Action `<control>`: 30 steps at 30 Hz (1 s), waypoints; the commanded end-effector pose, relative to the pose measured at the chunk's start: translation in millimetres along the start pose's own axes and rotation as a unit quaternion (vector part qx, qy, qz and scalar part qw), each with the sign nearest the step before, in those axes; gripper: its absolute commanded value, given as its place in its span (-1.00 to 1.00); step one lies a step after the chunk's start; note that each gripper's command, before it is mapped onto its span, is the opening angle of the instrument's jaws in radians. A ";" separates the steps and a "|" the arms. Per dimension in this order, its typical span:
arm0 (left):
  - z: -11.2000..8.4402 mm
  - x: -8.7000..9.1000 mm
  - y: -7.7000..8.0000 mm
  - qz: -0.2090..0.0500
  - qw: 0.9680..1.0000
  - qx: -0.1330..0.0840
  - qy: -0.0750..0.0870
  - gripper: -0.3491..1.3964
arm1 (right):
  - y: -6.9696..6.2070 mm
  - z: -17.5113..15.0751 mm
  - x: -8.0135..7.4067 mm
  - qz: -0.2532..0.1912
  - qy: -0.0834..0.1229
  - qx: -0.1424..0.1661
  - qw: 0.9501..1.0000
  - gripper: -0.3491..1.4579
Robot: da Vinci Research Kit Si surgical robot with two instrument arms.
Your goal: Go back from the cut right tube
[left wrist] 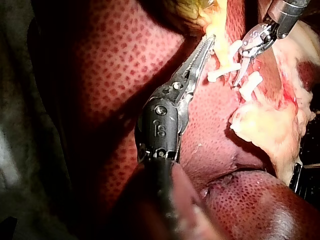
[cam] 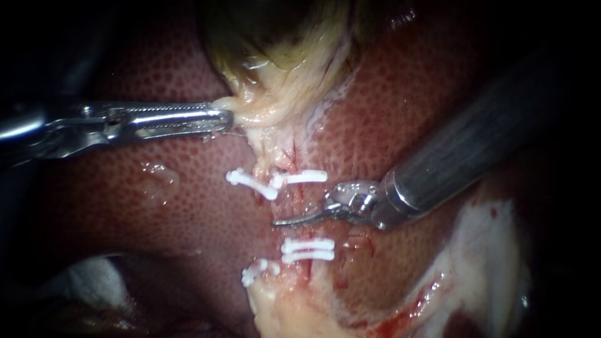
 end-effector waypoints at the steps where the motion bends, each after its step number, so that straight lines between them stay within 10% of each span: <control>1: 0.0 -0.1 0.0 0.000 1.000 0.000 0.000 -1.00 | -0.1 0.0 0.0 0.000 0.000 -0.001 1.000 -1.00; 6: 0.0 -0.1 0.0 0.000 1.000 0.000 0.000 -1.00 | -0.5 -0.1 -0.3 0.001 0.010 -0.014 1.000 -1.00; 8: 0.0 -0.1 0.0 0.000 1.000 0.000 0.000 -1.00 | -0.7 0.0 -0.3 0.018 0.020 -0.017 0.999 -0.52; 18: -0.1 -0.1 -0.1 0.000 1.000 0.000 0.000 -1.00 | -1.0 -0.1 -0.4 0.029 0.028 -0.015 0.999 0.37; 26: -0.1 -0.1 -0.1 0.000 1.000 0.000 0.000 -1.00 | -2.2 -0.1 -0.7 0.029 0.023 -0.005 0.999 0.61; 30: -0.1 -0.1 -0.2 0.000 1.000 -0.001 0.000 -1.00 | -4.5 -0.7 -1.3 -0.043 0.022 -0.016 0.999 0.80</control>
